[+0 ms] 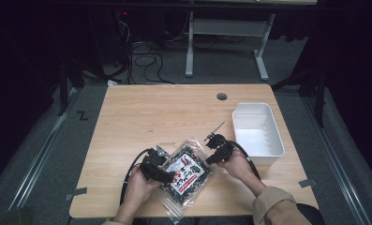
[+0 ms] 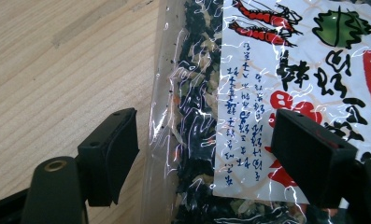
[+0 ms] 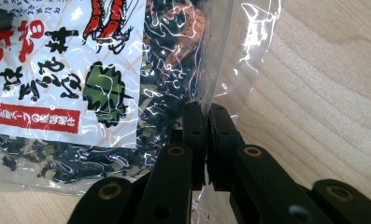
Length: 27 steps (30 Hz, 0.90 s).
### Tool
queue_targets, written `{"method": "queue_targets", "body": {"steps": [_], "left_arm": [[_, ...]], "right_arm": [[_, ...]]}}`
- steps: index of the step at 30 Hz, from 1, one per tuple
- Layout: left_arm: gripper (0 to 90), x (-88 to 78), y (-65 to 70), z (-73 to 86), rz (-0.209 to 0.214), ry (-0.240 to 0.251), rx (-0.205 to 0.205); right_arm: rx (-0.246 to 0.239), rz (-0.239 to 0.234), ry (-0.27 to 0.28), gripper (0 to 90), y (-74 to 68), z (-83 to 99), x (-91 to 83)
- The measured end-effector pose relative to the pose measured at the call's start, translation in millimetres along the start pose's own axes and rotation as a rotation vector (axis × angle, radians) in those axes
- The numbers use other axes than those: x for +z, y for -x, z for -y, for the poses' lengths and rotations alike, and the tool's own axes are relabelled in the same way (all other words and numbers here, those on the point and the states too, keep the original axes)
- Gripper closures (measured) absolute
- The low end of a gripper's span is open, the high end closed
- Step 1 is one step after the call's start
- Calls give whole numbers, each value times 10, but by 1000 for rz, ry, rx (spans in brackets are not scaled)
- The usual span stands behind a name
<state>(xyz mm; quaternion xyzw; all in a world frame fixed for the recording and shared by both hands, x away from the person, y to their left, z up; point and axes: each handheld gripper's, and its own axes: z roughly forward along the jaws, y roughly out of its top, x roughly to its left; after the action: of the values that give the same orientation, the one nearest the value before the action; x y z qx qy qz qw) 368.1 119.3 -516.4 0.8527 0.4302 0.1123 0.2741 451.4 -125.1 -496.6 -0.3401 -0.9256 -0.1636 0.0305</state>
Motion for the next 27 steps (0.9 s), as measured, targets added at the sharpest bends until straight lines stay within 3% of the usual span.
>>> {"method": "queue_targets", "body": {"steps": [7, 10, 13, 23, 27], "left_arm": [[244, -11, -13, 21, -2, 25, -23], [255, -43, -28, 34, -20, 40, -28], [258, -64, -64, 62, -4, 55, -60], [261, -61, -56, 84, -15, 51, -59], [273, -89, -47, 92, -19, 76, -45]], "right_arm": [[-14, -21, 29, 893, 21, 13, -103], [-37, 1, 34, 893, 14, 7, -194], [-28, 26, 41, 894, 35, -2, -304], [-33, 75, 77, 898, 163, 59, -589], [-22, 70, 102, 900, 202, 81, -682]]}}
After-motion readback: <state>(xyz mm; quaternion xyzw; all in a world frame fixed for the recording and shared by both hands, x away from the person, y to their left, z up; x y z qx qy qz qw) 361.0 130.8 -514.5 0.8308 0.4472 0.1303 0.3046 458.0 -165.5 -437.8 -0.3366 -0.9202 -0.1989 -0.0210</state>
